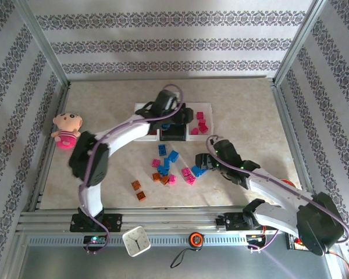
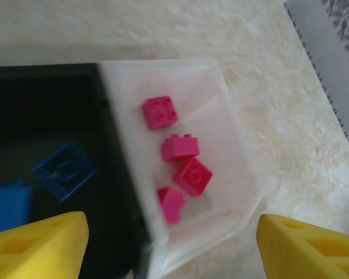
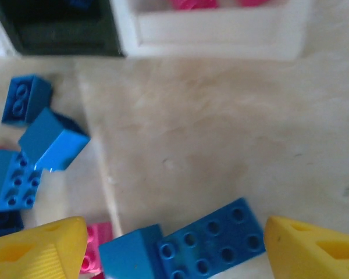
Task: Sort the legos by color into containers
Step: Place the lego in the container, then pick up the lego from the bottom-center of the table.
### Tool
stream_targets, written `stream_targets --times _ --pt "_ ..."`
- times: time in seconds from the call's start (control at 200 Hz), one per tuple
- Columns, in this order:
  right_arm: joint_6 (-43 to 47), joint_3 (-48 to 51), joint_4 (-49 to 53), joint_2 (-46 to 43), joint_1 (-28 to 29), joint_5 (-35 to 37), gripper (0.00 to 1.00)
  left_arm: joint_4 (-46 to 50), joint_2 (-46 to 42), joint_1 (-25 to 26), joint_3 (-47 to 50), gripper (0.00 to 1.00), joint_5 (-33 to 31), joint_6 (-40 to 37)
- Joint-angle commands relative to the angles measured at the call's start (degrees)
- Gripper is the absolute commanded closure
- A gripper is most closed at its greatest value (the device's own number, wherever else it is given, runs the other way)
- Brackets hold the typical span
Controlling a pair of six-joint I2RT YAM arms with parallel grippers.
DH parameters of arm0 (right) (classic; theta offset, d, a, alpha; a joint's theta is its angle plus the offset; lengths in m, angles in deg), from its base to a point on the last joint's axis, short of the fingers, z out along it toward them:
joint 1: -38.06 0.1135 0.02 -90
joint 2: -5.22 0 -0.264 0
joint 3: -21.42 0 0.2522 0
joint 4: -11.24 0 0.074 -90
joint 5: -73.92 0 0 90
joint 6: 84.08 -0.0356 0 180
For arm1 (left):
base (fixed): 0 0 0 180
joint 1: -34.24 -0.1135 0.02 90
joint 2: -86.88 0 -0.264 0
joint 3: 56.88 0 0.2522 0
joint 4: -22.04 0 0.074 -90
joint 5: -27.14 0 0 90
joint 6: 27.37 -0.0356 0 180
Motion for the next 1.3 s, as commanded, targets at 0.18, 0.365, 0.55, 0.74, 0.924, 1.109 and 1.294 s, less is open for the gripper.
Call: stream_targets --times 0.18,0.365,0.55,0.74,0.924,1.109,1.294 --pt "4.57 -9.63 8.46 13.12 10.68 8.35 0.26 -10.96 -30.86 0.03 33.32 0.14 -2.98 4.66" --pt "4.67 -12.08 13.05 16.93 14.50 13.78 0.36 -9.29 -44.88 0.04 45.11 0.00 -3.72 7.71" --pt "3.88 -12.00 13.86 18.32 14.83 14.60 0.47 -5.78 -52.08 0.04 47.64 0.00 -5.83 7.23" --pt "3.59 -12.53 13.48 20.61 14.90 14.47 0.60 -4.89 -53.95 0.04 47.30 0.00 -6.46 6.64" --pt "5.46 -13.53 13.18 15.24 14.79 15.00 0.74 -5.21 -54.49 0.04 48.19 0.00 -6.15 6.59" --pt "8.48 -18.61 11.16 10.67 12.28 11.16 0.78 -5.28 -57.73 0.08 50.72 0.00 -7.57 7.07" --pt "10.49 -30.53 4.21 20.91 7.31 6.65 0.78 -2.59 -62.65 0.03 52.52 0.00 -9.01 6.62"
